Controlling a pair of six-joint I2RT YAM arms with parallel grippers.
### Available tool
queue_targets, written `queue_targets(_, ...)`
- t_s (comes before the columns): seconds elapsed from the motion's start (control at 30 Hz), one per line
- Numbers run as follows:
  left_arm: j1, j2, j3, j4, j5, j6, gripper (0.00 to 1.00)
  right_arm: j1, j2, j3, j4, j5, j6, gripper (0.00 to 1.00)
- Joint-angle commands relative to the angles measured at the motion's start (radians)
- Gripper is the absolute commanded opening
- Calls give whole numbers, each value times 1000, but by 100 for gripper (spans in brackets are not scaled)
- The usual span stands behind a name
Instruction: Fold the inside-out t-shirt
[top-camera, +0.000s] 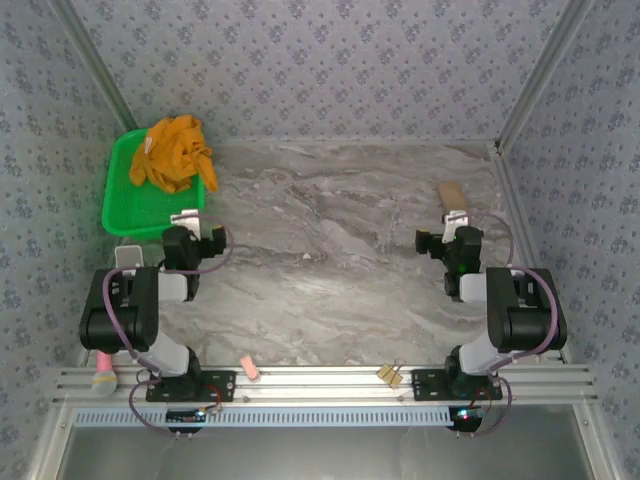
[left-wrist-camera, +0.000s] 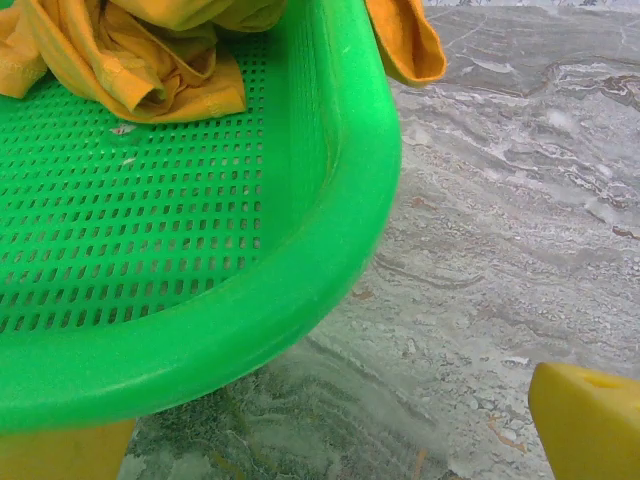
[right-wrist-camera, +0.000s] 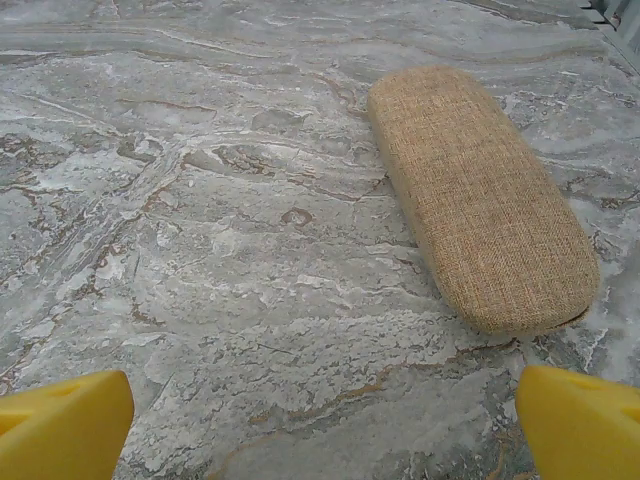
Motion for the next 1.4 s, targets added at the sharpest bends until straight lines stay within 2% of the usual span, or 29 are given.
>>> queue_targets(0.0,-4,-4,16,6,9,-2,100,-6,-10,16,5,-9,3,100)
queue_targets(0.93,-4,-8,13,10,30,10,100,-5,-12,14,8,-6,5,100)
queue_targets(1.0,-37,-47,2,-5,41,58,100,-3,-51,21,-31,62,32,100)
queue_targets(1.07,-59,-133,-59,46,-10,57,100,14,-180,31,-153,229,78,100)
queue_targets(1.17,-116,-368,15,-334,-45,83,100,-7,-360,117,-448,320,243,100)
queue_targets(1.2,-139,-420,76,-476,-84,59,100,-17,-413,148,-565,365,347,100)
queue_targets(1.27,-178,-498,220,-751,-214,-103,100,-28,-481,219,-837,453,665,100)
queue_targets(1.3,-181,-526,304,-875,-260,-213,100,-42,-502,236,-874,430,751,100)
queue_targets(1.33,-179,-540,362,-934,-272,-292,100,-43,-510,241,-873,383,755,98)
queue_targets(1.37,-173,-540,405,-942,-239,-296,100,-26,-510,246,-875,374,760,97)
